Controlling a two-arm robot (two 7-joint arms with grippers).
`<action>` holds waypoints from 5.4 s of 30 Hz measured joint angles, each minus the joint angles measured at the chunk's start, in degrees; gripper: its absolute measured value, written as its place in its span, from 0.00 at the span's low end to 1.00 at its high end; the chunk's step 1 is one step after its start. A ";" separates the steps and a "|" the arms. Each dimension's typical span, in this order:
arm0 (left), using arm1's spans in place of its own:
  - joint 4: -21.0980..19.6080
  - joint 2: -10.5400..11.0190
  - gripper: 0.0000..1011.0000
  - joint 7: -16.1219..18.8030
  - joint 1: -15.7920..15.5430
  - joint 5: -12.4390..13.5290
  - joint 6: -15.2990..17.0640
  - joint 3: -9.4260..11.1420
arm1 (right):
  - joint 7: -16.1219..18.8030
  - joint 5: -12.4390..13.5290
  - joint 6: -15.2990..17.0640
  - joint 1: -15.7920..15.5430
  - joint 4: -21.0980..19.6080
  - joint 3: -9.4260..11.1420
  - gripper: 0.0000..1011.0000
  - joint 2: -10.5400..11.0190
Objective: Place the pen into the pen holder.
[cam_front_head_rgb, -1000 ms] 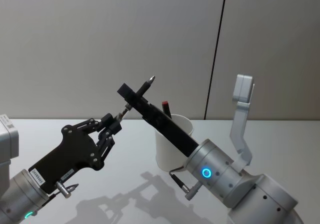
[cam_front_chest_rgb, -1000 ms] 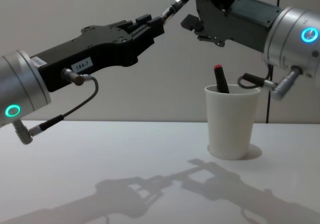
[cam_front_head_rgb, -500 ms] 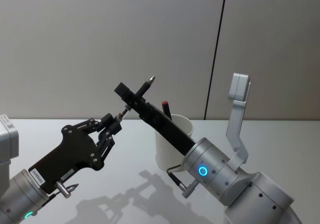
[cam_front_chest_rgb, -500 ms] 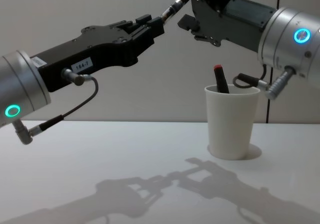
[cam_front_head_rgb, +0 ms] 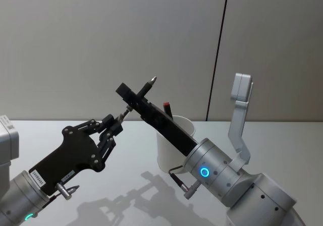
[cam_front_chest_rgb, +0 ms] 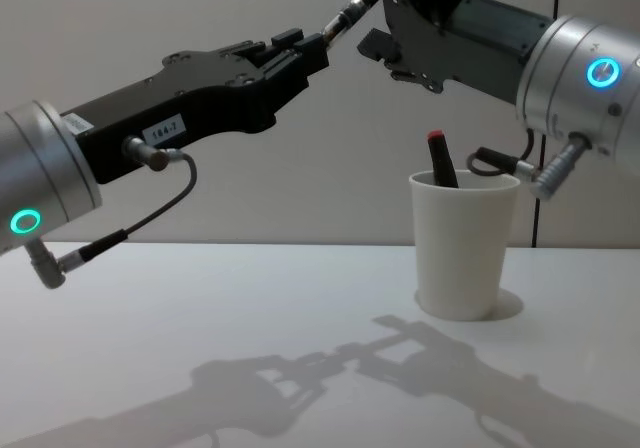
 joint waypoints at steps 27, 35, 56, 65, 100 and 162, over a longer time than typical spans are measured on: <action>-0.01 0.00 0.18 0.00 0.01 0.01 0.01 0.00 | -0.21 -0.07 -0.47 0.17 0.16 -0.37 0.29 0.22; 0.00 0.00 0.18 0.00 0.01 0.02 0.02 0.00 | -0.19 -0.06 -0.51 0.18 0.15 -0.38 0.16 0.23; -0.03 -0.01 0.24 0.00 0.00 -0.03 -0.03 -0.03 | -0.30 -0.09 -0.51 0.17 0.17 -0.35 0.15 0.31; -0.03 -0.01 0.51 0.00 0.00 -0.03 -0.04 -0.02 | -0.30 -0.09 -0.51 0.17 0.17 -0.37 0.15 0.27; 0.00 -0.01 0.99 0.01 0.01 0.01 0.01 0.00 | -6.34 -13.20 -9.22 2.23 -2.29 0.14 0.15 6.76; -0.01 0.00 0.99 0.01 0.01 0.01 0.00 0.00 | -17.03 -48.44 -20.56 6.47 4.40 -7.96 0.15 9.29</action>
